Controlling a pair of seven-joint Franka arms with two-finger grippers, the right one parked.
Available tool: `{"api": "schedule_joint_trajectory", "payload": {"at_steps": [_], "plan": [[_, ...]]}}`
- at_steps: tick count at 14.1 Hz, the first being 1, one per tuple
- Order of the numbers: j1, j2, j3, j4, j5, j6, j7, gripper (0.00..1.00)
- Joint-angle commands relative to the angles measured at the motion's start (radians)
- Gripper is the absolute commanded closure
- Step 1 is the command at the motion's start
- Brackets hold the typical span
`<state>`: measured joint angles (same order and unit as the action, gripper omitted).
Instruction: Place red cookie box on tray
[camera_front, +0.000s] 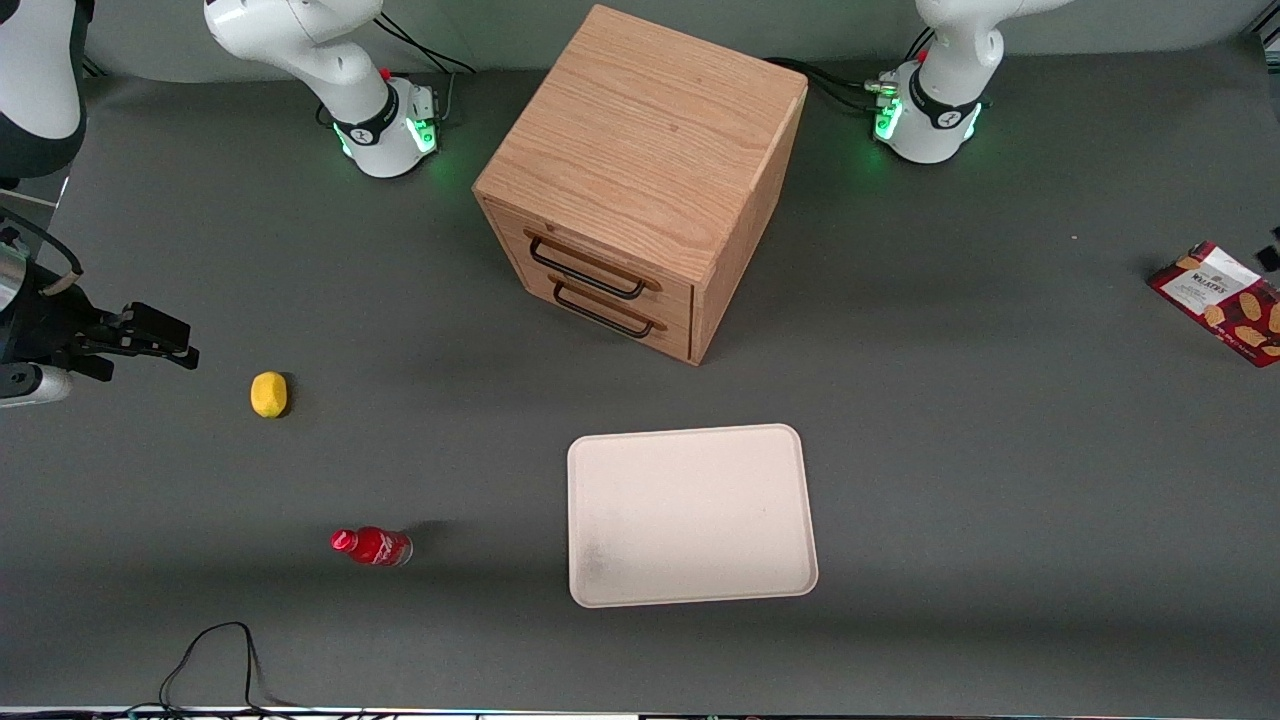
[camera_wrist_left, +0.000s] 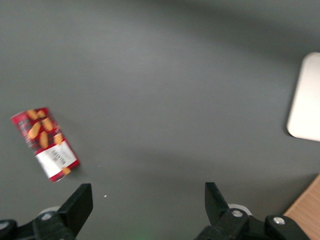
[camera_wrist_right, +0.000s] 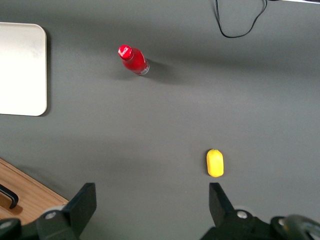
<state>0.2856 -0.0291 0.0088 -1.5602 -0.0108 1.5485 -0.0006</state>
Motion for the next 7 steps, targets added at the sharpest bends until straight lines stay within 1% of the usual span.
{"api": "schedule_joint_trajectory", "payload": {"at_steps": [1,5,7], "plan": [[0.131,0.008,-0.013,-0.012,0.005,0.025,-0.019,0.00],[0.306,0.046,-0.013,-0.012,0.008,0.086,-0.016,0.00],[0.375,0.060,-0.013,-0.012,0.008,0.101,-0.010,0.00]]}}
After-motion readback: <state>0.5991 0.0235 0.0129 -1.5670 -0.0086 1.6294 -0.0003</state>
